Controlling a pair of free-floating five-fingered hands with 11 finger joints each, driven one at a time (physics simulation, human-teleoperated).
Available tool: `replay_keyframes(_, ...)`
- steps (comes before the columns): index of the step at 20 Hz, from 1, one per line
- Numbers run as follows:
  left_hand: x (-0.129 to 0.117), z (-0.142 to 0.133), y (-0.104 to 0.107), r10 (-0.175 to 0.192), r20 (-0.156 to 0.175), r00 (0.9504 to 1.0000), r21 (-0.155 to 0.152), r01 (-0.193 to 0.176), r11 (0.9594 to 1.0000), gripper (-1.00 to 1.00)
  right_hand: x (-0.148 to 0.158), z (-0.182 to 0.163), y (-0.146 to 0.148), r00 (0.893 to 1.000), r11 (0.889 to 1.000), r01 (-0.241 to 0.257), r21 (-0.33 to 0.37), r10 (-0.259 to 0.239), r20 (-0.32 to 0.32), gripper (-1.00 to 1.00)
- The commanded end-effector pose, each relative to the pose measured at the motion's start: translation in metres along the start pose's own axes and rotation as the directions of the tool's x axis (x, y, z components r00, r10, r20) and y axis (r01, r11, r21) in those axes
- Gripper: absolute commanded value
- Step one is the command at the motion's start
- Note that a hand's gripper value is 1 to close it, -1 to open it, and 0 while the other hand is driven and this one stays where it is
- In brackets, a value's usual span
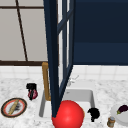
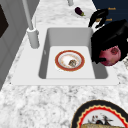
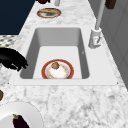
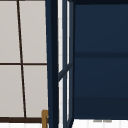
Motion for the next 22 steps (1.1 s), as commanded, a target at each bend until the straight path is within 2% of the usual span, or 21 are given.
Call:
replay_keyframes(1,0.019,0.026,-0.009,0.001,-0.007,1.0000,0.023,0.000,0.9997,1.00,0.000,0.000,0.000,1.000,1.000,0.000,0.000,0.000,0.000,0.00)
replay_keyframes(10,0.056,0.087,-0.038,-0.002,-0.007,1.0000,0.024,0.003,0.9997,1.00,0.000,0.000,0.000,1.000,1.000,0.000,0.000,0.000,0.000,0.00)
replay_keyframes(12,0.052,0.101,-0.050,-0.018,-0.005,0.9998,0.041,0.018,0.9990,1.00,0.000,0.000,0.000,1.000,1.000,0.000,0.000,0.000,0.000,0.00)
replay_keyframes(14,0.041,0.111,-0.063,-0.038,-0.001,0.9993,0.070,0.038,0.9968,1.00,0.000,0.000,0.000,1.000,1.000,0.000,0.000,0.000,0.000,0.00)
replay_keyframes(16,0.031,0.113,-0.075,-0.039,-0.004,0.9992,0.084,0.039,0.9957,1.00,0.000,0.000,0.000,1.000,1.000,0.000,0.000,0.000,0.000,0.00)
replay_keyframes(18,0.021,0.107,-0.088,-0.012,-0.032,0.9994,0.085,0.015,0.9963,1.00,0.000,0.000,0.000,1.000,1.000,0.000,0.000,0.000,0.000,0.00)
replay_keyframes(20,0.011,0.101,-0.099,0.000,-0.054,0.9986,0.071,0.004,0.9975,1.00,0.000,0.000,0.000,1.000,1.000,0.000,0.000,0.000,0.000,0.00)
replay_keyframes(22,-0.002,0.099,-0.106,0.001,-0.052,0.9986,0.071,0.003,0.9974,1.00,0.000,0.000,0.000,1.000,1.000,0.000,0.000,0.000,0.000,0.00)
